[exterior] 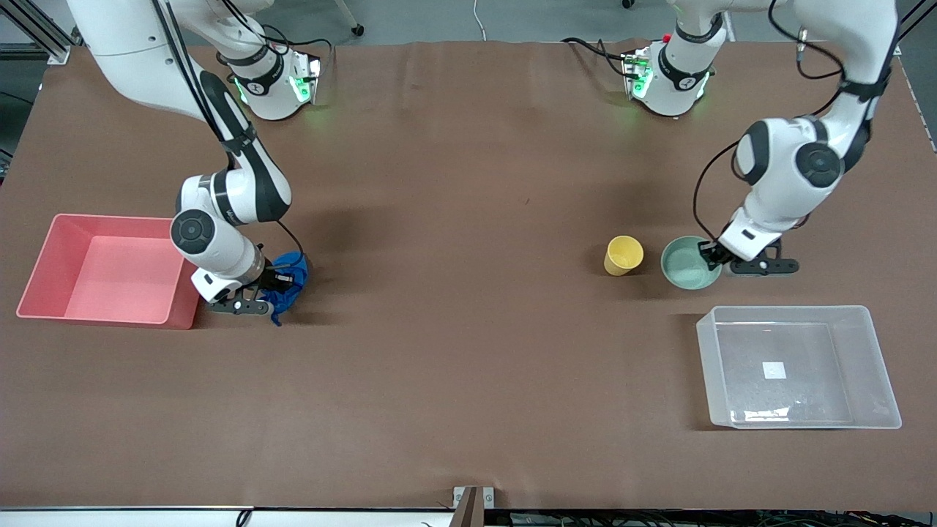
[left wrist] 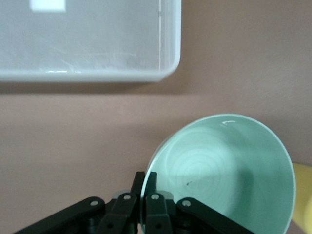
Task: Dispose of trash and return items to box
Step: 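Drop the cloth into the pink bin while the left gripper places the bowl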
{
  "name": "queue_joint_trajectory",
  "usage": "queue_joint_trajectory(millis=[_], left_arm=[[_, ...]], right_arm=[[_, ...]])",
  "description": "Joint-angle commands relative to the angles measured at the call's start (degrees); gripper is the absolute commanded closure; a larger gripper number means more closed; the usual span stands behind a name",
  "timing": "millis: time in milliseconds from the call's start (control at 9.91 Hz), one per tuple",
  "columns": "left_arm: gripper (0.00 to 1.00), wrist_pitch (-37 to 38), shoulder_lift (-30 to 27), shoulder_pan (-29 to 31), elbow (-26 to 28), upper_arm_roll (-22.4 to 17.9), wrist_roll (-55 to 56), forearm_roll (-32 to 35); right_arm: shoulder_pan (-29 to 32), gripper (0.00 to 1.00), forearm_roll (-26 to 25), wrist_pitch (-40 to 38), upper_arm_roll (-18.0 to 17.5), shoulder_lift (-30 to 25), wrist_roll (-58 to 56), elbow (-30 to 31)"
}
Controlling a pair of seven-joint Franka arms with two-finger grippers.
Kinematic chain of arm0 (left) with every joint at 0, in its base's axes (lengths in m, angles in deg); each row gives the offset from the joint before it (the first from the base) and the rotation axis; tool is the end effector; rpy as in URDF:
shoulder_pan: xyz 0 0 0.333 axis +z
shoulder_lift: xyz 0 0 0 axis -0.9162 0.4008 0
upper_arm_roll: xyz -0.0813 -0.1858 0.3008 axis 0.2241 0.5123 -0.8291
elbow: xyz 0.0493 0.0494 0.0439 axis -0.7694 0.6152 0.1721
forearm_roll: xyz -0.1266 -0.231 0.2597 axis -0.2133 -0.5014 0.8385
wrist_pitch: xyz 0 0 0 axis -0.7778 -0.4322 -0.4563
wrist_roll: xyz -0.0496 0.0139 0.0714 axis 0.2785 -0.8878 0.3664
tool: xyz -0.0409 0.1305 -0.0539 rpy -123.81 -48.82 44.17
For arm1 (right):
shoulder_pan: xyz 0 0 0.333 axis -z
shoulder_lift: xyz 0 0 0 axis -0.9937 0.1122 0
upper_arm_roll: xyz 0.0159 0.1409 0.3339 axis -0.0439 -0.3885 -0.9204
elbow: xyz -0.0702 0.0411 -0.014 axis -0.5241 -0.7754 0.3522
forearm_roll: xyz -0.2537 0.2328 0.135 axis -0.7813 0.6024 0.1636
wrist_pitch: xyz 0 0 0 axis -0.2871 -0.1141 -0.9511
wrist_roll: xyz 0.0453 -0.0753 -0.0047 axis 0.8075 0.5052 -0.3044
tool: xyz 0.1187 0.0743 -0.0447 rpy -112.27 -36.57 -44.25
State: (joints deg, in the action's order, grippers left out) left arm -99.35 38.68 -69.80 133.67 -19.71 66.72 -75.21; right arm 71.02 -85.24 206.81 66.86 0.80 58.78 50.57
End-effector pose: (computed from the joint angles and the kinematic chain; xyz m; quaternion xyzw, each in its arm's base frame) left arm 0.5122 -0.0148 0.3311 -0.9986 0.0033 -0.0532 0.0003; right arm 0.5674 0.0997 0.2352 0.9975 -0.0536 -0.0389 0.0229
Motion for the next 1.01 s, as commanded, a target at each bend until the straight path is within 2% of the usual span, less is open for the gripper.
queue_joint_trajectory(millis=[0, 101, 202, 303, 505, 606, 706, 908], left_arm=[[1.0, 8.5, 4.4, 0.2, -12.4, -0.2, -1.2, 0.3], [1.0, 9.1, 8.5, 0.4, -18.4, -1.3, -3.2, 0.2], [1.0, 9.3, 12.7, 0.4, -24.2, -2.6, -5.8, -1.2], [1.0, 11.3, 17.3, 0.5, -31.1, -4.4, -10.5, -5.1], [1.0, 20.3, 27.3, 0.6, -48.1, -8.7, -17.6, -9.9], [1.0, 21.6, 31.0, 1.1, -51.4, -9.9, -20.9, -11.5], [1.0, 21.3, 33.4, 1.9, -52.2, -10.1, -23.1, -14.8], [1.0, 17.0, 37.4, 2.1, -53.1, -10.1, -24.9, -17.0]], right_arm=[[-1.6, 0.99, -0.4, -21.9, 0.4, -3.2, 3.3, -14.0], [0.2, 0.99, -0.7, -29.7, 0.6, -4.4, 2.0, -20.2], [3.2, 0.99, -1.7, -33.8, 0.9, -6.5, -3.2, -23.0], [6.5, 0.99, -5.9, -35.0, 1.4, -9.3, -9.6, -22.8], [16.2, 0.98, -8.9, -36.5, 1.5, -10.7, -22.9, -22.4], [21.0, 0.98, -8.9, -35.8, 1.4, -10.4, -28.8, -20.4], [24.3, 0.98, -8.9, -32.6, 1.3, -10.3, -29.8, -17.0], [28.1, 0.97, -8.9, -19.2, 1.4, -9.8, -30.5, -7.4]])
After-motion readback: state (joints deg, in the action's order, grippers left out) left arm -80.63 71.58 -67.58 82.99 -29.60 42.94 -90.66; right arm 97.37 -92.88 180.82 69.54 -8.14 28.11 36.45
